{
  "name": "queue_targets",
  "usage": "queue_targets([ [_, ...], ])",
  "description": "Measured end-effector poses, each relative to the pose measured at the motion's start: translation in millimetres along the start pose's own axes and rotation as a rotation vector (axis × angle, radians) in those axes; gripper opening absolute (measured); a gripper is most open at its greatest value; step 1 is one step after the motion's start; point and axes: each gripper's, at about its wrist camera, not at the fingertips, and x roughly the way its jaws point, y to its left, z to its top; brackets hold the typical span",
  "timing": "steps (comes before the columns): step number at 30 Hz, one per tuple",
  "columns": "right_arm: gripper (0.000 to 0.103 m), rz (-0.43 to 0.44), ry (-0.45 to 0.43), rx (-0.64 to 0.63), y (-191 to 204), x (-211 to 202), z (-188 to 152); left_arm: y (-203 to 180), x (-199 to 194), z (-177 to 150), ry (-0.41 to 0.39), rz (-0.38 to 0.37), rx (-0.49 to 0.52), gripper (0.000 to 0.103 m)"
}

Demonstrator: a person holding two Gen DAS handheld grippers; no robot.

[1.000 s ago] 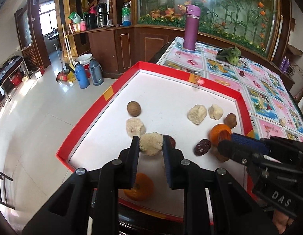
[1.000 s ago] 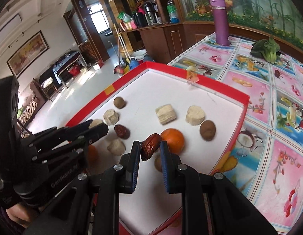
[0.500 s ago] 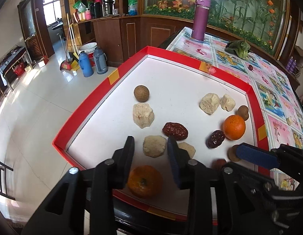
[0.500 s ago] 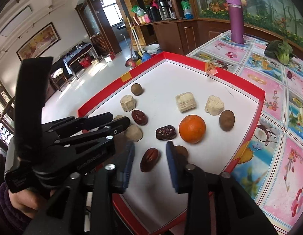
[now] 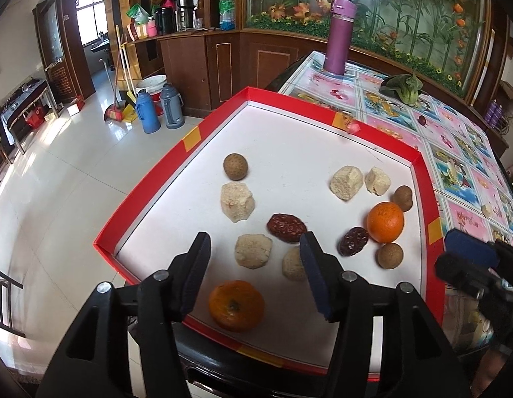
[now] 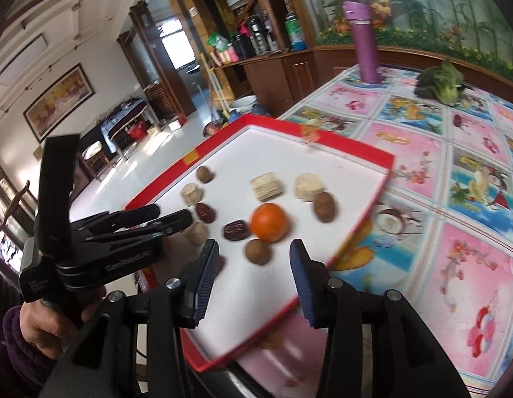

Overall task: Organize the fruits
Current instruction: 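Grasp a beige cake with the right tool while the left grasps a red date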

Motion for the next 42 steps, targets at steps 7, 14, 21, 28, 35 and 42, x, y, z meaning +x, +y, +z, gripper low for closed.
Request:
queue_targets([
  [7, 0.044, -0.136, -0.061, 0.101, -68.3, -34.7, -3.8, -18.7, -5.4, 2.5, -0.006, -0.012, 0.036, 0.058],
  [14, 0.044, -0.292, -0.100, 0.223, -140.8, -71.0, -11.6, -52.1, -11.9, 12.6, -0.020, -0.045, 0.098, 0.058],
  [21, 0.047, -0.416, -0.101, 0.261, -185.8, -86.3, -16.6, -108.5, -17.7, 24.6, -0.034, -0.115, 0.210, 0.058],
  [28, 0.047, -0.431, -0.044, 0.307, -216.8, -77.7, -14.9, -164.7, -8.9, 40.8, -0.023, -0.182, 0.306, 0.058],
  [35, 0.023, -0.506, 0.015, 0.244, -214.8, -57.7, -8.6, -213.7, 23.3, 84.7, 0.007, -0.231, 0.325, 0.058],
  [42, 0.023, -0.464, -0.028, 0.302, -229.1, -61.7, -9.1, -287.2, 93.3, 139.8, 0.040, -0.252, 0.422, 0.058],
])
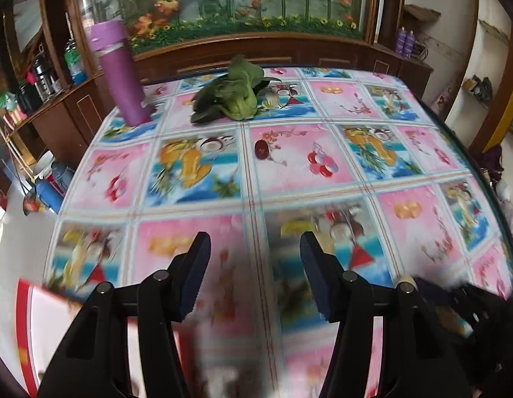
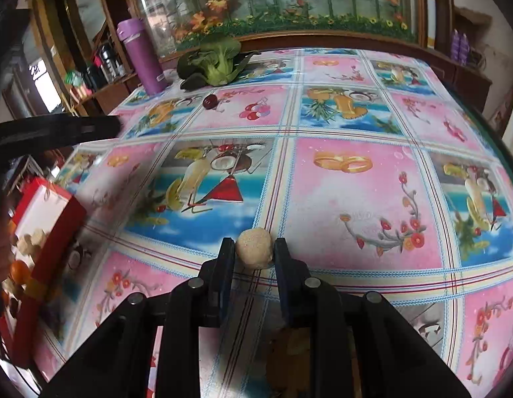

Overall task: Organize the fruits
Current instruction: 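Grasp a beige cake with the right tool while the left grasps a red date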

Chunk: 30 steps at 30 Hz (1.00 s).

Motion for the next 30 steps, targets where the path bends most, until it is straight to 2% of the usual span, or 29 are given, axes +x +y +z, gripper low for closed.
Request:
queue_targets([
  [4, 0.023, -0.026, -0.006, 0.027, -1.9, -0.5, 0.3, -1.4, 55.2, 30.6, 0.061, -0.024, -0.049, 0.057],
  [7, 0.023, -0.055, -0.008, 0.050, -5.5, -0.4, 1.7, -5.5, 74.5, 48.2, 0.041, -0.016, -0.063, 0.057],
  [10, 0.023, -0.041, -0.002, 0.075, -10.1, -0.4, 3.7, -13.1, 87.5, 65.3, 0.003, 0.006, -0.041, 0.057],
  [12, 0.023, -0.035, 0.000, 0.085, -11.5, -0.5, 4.0, -16.4, 99.5, 74.4, 0.010, 0.025, -0.032, 0.056],
  [14, 0.023, -0.036, 0.001, 0.085, -11.0, -0.6, 3.7, -17.8, 116.9, 80.1, 0.057, 0.071, -0.019, 0.045],
  [17, 0.023, -0.035, -0.001, 0.084, -10.8, -0.7, 3.8, -8.5, 132.3, 82.5, 0.093, 0.063, -0.060, 0.036],
  [19, 0.023, -0.038, -0.002, 0.080, -10.1, -0.1, 4.5, -3.0, 135.5, 83.0, 0.083, 0.052, -0.086, 0.033],
  [21, 0.023, -0.040, -0.003, 0.076, -9.8, 0.6, 5.1, -5.4, 135.9, 83.7, 0.076, 0.026, -0.078, 0.022],
  [23, 0.023, -0.037, -0.005, 0.078, -10.2, 0.4, 5.1, -8.5, 133.9, 81.7, 0.073, 0.029, -0.063, 0.022],
  [30, 0.023, -0.030, -0.015, 0.083, -13.3, 1.3, 6.0, -9.0, 112.6, 57.7, 0.082, -0.048, -0.085, 0.021],
])
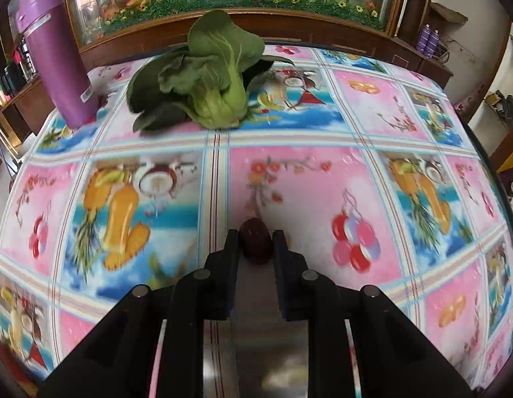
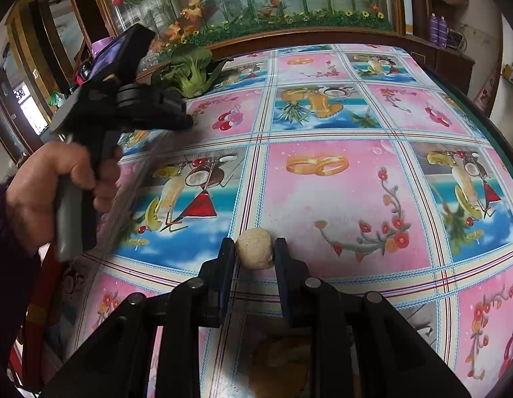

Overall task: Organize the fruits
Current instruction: 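Grasp a beige cake with the right tool while the left grasps a red date, then carry the held cake and date over the red tray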

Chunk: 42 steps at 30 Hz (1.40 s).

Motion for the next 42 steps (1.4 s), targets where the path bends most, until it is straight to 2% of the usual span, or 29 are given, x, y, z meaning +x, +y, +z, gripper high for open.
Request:
queue_targets([
  [4, 0.023, -0.003, -0.005, -0.006, 0.1, 0.2, 0.2, -3.7, -25.5, -36.4, 0.012, -0.045, -0.009, 0.021],
  [14, 0.023, -0.003, -0.008, -0.014, -0.6, -3.1, -2.7, -27.2, -101.7, -159.8, 0.013, -0.114, 0.085, 0.021],
  [16, 0.023, -0.007, -0.010, -0.007, -2.2, -5.2, -4.3, -28.6, -110.8, -171.8, 0.014, -0.141, 0.079, 0.021],
  [20, 0.023, 0.000, -0.008, 0.003, -3.7, -10.0, -8.5, -33.4, -129.5, -189.8, -0.023, -0.143, 0.089, 0.021],
  [26, 0.023, 0.081, -0.001, 0.053, 4.3, -27.3, -23.8, -32.3, -157.1, -210.3, -0.071, -0.146, 0.094, 0.021],
  [42, 0.023, 0.206, -0.066, -0.067, 96.8, -78.3, -54.9, 19.5, -230.6, -265.8, -0.176, -0.054, 0.049, 0.022],
])
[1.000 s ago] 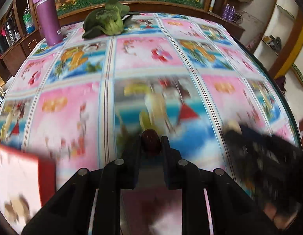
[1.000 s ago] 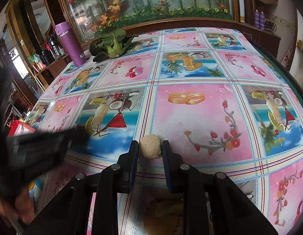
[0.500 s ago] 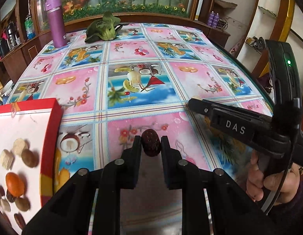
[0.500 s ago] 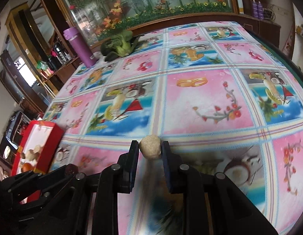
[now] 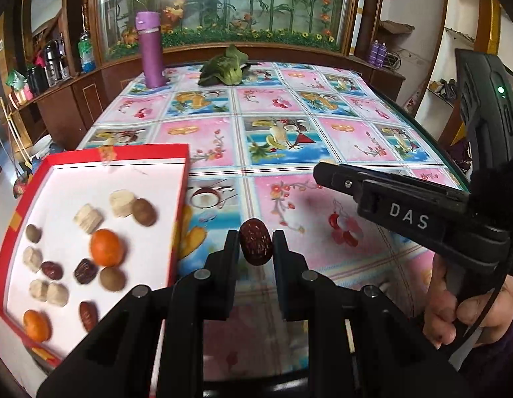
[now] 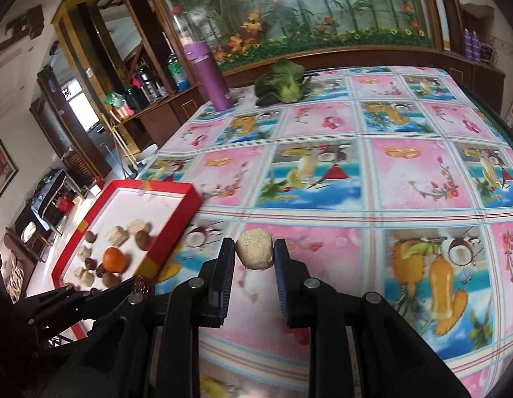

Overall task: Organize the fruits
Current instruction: 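Carry the held cake and date over the red tray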

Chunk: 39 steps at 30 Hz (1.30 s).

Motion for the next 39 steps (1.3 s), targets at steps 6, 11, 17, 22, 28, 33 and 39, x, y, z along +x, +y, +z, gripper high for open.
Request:
queue_targets([
  [6, 0.023, 0.014, 0.007, -0.030, 22.0, -2.3, -10.0, 14.3, -25.2, -14.6, -0.053, 0.043, -0.005, 0.022],
  [11, 0.023, 0.021, 0.012, -0.051, 34.5, -3.6, -15.1, 25.4, -37.1, -17.4, -0.090, 0.097, -0.018, 0.022],
  [17, 0.023, 0.019, 0.011, -0.074, 45.0, -5.5, -18.4, 36.9, -47.3, -19.2, -0.116, 0.127, -0.039, 0.022],
  [22, 0.023, 0.017, 0.009, -0.090, 52.2, -6.0, -20.1, 45.3, -53.4, -22.3, -0.125, 0.136, -0.059, 0.022],
  [28, 0.023, 0.026, 0.008, -0.115, 65.7, -6.4, -22.1, 58.1, -62.2, -25.8, -0.138, 0.157, -0.087, 0.022],
  [33, 0.023, 0.031, 0.011, -0.141, 78.0, -5.8, -26.0, 71.3, -70.1, -30.5, -0.150, 0.177, -0.116, 0.022],
  [39, 0.023, 0.068, 0.020, -0.186, 103.2, -2.4, -21.1, 89.7, -76.5, -31.8, -0.165, 0.215, -0.155, 0.022],
])
